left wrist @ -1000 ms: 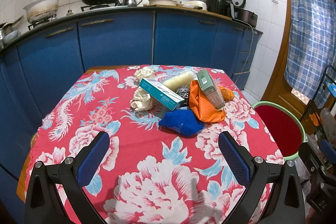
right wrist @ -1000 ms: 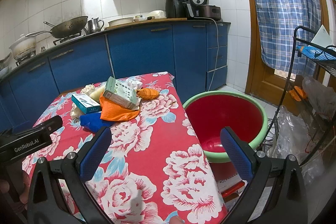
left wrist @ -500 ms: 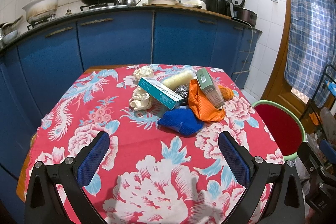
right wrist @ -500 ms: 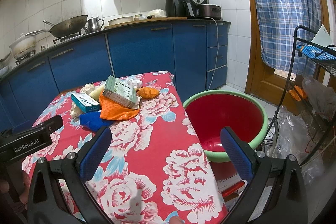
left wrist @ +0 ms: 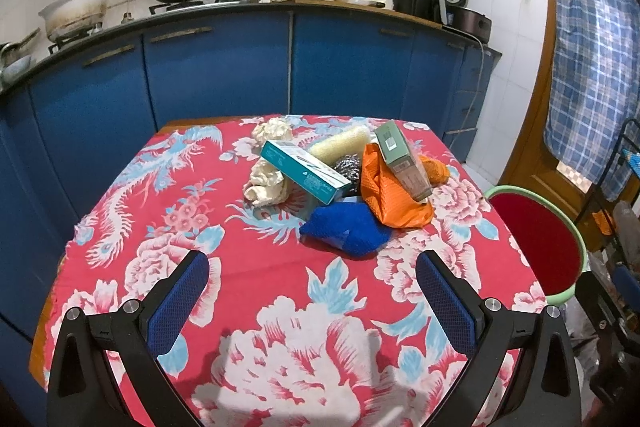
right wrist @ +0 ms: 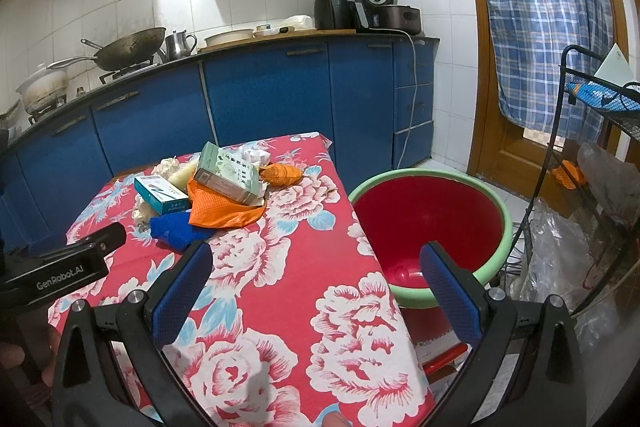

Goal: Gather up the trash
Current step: 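Grasp the blue cloth with the left gripper while the right tool approaches the green box, then grasp the green-and-white medicine box with the right gripper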

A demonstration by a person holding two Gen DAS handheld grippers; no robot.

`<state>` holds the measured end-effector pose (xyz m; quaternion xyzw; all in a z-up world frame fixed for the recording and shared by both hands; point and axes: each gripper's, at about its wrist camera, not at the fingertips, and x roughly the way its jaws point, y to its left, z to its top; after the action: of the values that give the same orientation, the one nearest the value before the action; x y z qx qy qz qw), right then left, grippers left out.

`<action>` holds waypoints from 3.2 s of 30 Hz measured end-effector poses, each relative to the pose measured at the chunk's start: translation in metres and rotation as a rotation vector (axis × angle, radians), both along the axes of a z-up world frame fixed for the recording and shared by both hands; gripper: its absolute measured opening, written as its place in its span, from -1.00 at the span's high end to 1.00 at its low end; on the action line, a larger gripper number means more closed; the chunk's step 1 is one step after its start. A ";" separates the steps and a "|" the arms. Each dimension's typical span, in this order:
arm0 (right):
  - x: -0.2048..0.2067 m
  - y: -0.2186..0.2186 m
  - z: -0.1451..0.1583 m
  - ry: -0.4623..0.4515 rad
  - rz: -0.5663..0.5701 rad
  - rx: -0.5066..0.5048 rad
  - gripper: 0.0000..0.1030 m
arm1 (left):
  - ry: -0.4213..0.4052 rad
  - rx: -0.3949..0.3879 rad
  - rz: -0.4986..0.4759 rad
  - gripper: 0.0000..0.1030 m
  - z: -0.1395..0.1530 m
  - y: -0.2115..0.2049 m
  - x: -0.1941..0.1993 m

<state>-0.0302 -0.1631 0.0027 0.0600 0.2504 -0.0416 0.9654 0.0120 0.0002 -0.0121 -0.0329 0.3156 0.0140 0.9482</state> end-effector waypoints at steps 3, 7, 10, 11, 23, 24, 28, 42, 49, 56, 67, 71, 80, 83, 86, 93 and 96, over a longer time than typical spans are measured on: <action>0.000 -0.001 -0.001 0.005 0.000 0.002 -0.97 | 0.007 0.003 0.005 -0.99 -0.001 0.000 0.006; 0.010 -0.003 -0.003 0.019 0.002 0.005 -0.97 | 0.019 0.010 0.010 -0.99 -0.003 0.000 0.014; 0.017 -0.006 -0.003 0.028 -0.001 0.009 -0.97 | 0.029 0.013 0.014 -0.99 -0.004 0.001 0.022; 0.019 -0.007 -0.004 0.032 -0.002 0.010 -0.97 | 0.031 0.014 0.015 -0.99 -0.005 0.001 0.024; 0.059 -0.013 -0.014 0.114 0.040 0.023 -0.97 | 0.133 -0.029 -0.042 -0.91 -0.026 -0.004 0.075; 0.064 -0.013 -0.015 0.120 0.045 0.021 -0.97 | 0.139 -0.030 -0.045 -0.90 -0.027 -0.004 0.079; 0.078 -0.012 -0.018 0.136 0.068 0.024 -0.97 | 0.180 -0.051 -0.060 -0.69 -0.036 -0.004 0.097; 0.114 -0.007 -0.028 0.180 0.121 0.038 -0.97 | 0.264 -0.146 -0.090 0.03 -0.062 -0.002 0.124; 0.120 0.001 -0.028 0.187 0.145 0.036 -0.97 | 0.240 -0.175 -0.130 0.48 -0.058 -0.002 0.117; 0.131 0.014 -0.022 0.179 0.184 0.035 -0.97 | 0.169 -0.161 -0.109 0.52 -0.034 0.015 0.098; 0.172 0.047 -0.016 0.187 0.223 0.103 -0.97 | 0.047 -0.143 -0.040 0.52 -0.003 0.063 0.090; 0.190 0.059 -0.019 0.197 0.230 0.130 -0.97 | 0.020 -0.143 -0.014 0.52 -0.003 0.080 0.094; 0.225 0.077 -0.038 0.274 0.217 0.160 -0.97 | 0.035 -0.224 -0.074 0.52 -0.011 0.095 0.100; 0.232 0.082 -0.043 0.285 0.210 0.143 -0.97 | 0.032 -0.232 -0.095 0.52 -0.010 0.093 0.100; 0.237 0.085 -0.046 0.295 0.206 0.124 -0.97 | 0.026 -0.237 -0.108 0.52 -0.009 0.091 0.098; 0.240 0.082 -0.053 0.343 0.219 0.157 -0.73 | 0.004 -0.234 -0.093 0.52 -0.003 0.091 0.090; 0.232 0.082 -0.049 0.317 0.219 0.142 -0.72 | -0.001 -0.233 -0.083 0.52 -0.001 0.091 0.086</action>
<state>0.2021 -0.0815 -0.0463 0.0931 0.4065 0.0722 0.9060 0.0980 0.0909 -0.0132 -0.1298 0.3159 -0.0622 0.9378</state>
